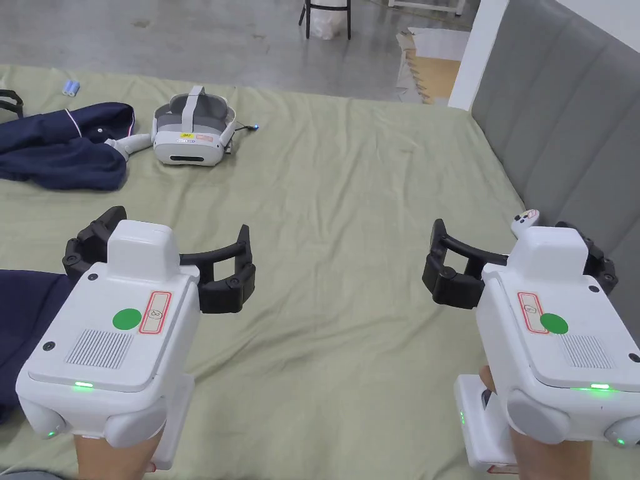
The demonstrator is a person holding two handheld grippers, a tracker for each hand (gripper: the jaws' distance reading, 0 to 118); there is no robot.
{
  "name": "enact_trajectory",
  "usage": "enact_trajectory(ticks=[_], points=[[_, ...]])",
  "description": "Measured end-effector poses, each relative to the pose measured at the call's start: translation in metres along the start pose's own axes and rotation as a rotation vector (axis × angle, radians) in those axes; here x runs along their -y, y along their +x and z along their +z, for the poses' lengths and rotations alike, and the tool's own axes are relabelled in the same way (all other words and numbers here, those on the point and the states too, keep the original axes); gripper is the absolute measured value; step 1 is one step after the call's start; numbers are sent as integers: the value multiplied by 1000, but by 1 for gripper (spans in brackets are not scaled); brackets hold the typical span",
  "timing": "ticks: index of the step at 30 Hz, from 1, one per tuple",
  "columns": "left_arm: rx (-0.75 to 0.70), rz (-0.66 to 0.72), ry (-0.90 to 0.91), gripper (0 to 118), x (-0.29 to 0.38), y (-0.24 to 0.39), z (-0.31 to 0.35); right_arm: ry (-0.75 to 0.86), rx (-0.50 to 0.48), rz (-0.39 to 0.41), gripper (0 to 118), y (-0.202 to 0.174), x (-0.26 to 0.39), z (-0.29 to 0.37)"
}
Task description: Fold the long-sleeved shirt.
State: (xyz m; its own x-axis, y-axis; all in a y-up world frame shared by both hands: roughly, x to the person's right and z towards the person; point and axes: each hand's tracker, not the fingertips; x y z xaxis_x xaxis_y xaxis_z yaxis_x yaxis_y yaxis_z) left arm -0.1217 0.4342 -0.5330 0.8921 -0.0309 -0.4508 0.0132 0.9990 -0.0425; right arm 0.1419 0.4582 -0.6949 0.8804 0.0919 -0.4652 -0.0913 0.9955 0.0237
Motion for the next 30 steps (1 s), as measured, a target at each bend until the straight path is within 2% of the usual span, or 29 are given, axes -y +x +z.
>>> enact_trajectory(ticks=[30], points=[[-5,13,7,111,-3,3,0,-17,-6,-2,118,4,3,-1]])
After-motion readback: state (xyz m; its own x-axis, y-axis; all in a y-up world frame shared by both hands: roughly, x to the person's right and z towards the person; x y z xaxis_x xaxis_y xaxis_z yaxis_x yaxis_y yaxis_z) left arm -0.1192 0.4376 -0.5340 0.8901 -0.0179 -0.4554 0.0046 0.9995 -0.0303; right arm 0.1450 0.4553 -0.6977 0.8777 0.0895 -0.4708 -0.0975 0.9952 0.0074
